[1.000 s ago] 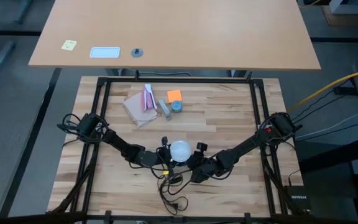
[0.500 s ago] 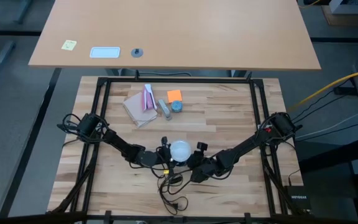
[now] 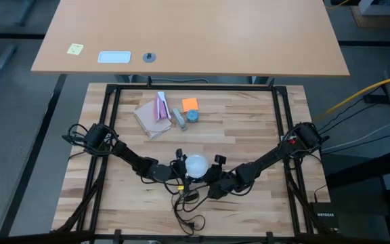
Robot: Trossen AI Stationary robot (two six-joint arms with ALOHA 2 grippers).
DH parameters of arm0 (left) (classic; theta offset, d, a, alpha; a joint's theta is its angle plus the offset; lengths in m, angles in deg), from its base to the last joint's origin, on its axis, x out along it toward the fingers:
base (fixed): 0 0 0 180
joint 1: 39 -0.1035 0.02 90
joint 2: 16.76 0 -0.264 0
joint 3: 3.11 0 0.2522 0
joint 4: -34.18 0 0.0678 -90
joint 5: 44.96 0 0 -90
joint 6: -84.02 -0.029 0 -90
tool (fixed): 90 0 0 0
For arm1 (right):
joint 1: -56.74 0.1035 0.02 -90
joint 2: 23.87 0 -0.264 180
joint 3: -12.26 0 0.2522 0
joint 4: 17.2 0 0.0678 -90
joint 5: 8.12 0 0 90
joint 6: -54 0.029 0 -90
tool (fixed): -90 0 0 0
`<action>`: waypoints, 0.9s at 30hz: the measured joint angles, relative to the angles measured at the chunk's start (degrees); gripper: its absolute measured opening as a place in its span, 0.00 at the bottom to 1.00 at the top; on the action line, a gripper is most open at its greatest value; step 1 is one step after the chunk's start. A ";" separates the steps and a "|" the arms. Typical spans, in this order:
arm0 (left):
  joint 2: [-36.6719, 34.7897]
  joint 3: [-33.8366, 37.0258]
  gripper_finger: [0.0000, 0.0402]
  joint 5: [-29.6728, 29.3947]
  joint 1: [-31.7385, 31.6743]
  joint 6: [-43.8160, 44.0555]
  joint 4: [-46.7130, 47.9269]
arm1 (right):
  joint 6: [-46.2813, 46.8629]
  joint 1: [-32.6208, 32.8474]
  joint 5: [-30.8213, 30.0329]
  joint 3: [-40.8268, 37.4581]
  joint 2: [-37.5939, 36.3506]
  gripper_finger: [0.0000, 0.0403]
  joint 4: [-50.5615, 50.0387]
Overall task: Screw lightbulb
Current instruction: Insert the white lightbulb into the silver lamp
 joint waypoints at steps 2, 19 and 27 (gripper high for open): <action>0.00 0.00 0.68 0.00 0.00 0.01 0.00 | 0.00 0.00 0.00 0.00 0.00 0.34 0.00; 0.00 0.07 0.68 0.33 0.04 5.86 2.42 | -0.02 0.00 -0.02 0.00 0.00 0.34 0.08; 0.00 0.07 0.68 0.28 0.04 7.45 3.43 | -0.02 0.00 0.00 0.00 0.00 0.34 0.07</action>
